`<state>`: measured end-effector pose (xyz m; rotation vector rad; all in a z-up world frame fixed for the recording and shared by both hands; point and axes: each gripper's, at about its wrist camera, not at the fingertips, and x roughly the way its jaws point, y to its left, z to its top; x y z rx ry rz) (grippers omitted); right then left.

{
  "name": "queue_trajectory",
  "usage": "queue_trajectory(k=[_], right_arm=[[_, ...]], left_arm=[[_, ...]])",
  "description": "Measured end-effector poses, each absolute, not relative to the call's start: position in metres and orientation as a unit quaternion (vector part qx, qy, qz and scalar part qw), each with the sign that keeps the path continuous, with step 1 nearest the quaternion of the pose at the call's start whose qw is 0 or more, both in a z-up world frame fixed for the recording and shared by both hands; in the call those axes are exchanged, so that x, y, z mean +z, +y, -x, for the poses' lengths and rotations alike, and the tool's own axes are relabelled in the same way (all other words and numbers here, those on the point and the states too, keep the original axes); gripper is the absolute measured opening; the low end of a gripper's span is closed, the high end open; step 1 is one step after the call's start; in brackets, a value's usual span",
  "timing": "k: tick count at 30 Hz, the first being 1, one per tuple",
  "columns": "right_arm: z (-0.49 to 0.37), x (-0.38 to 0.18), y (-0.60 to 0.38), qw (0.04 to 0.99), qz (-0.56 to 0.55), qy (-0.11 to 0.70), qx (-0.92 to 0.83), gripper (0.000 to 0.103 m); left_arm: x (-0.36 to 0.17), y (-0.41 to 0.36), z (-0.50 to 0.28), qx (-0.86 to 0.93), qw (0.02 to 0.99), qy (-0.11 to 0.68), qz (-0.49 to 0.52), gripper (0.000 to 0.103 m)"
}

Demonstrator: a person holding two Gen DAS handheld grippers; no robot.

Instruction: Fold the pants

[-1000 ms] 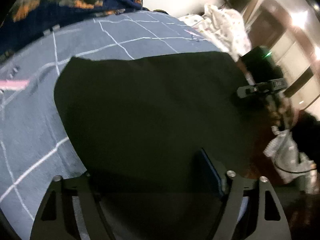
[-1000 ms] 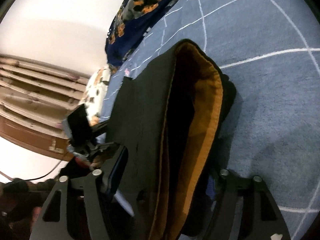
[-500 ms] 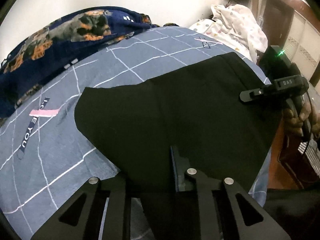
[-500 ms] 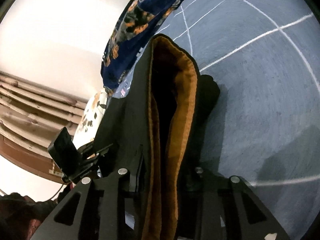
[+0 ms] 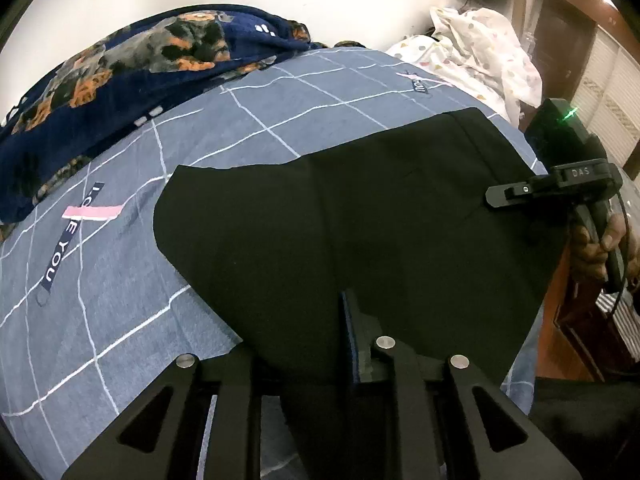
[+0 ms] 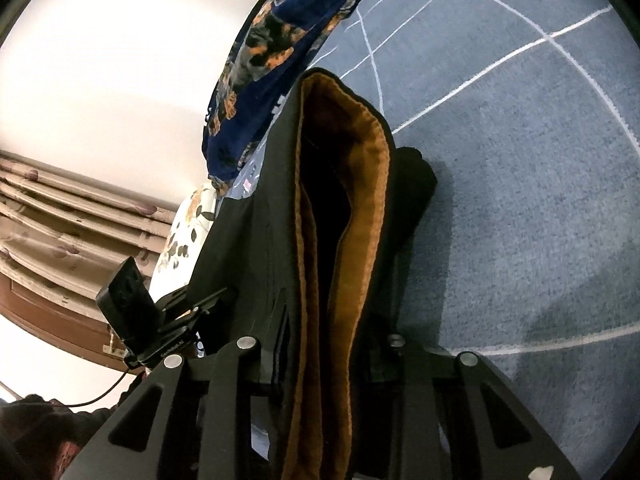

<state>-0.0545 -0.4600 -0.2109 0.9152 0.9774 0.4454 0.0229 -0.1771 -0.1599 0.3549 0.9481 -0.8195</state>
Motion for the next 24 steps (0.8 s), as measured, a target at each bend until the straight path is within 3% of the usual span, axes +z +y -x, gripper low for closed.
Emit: queue_trajectory(k=[5, 12, 16, 20, 23, 24], right_arm=[[0.057, -0.213, -0.461, 0.761, -0.422, 0.447, 0.206, 0.027], [0.057, -0.214, -0.462, 0.762, -0.419, 0.448, 0.208, 0.026], [0.057, -0.214, -0.461, 0.762, -0.418, 0.449, 0.207, 0.026], [0.058, -0.214, -0.460, 0.763, -0.416, 0.450, 0.206, 0.026], [0.058, -0.214, -0.460, 0.762, -0.418, 0.450, 0.205, 0.026], [0.057, -0.214, -0.460, 0.762, -0.419, 0.449, 0.205, 0.026]], left_arm=[[-0.164, -0.175, -0.025, -0.375, 0.796, 0.446, -0.160, 0.029], [-0.169, -0.173, -0.029, -0.366, 0.796, 0.455, -0.160, 0.050], [-0.173, -0.171, -0.031, -0.365, 0.794, 0.462, -0.152, 0.054], [-0.187, -0.168, -0.038, -0.382, 0.762, 0.509, -0.120, 0.071], [-0.187, -0.163, -0.043, -0.420, 0.740, 0.520, -0.076, 0.068], [-0.187, -0.162, -0.045, -0.429, 0.732, 0.525, -0.059, 0.051]])
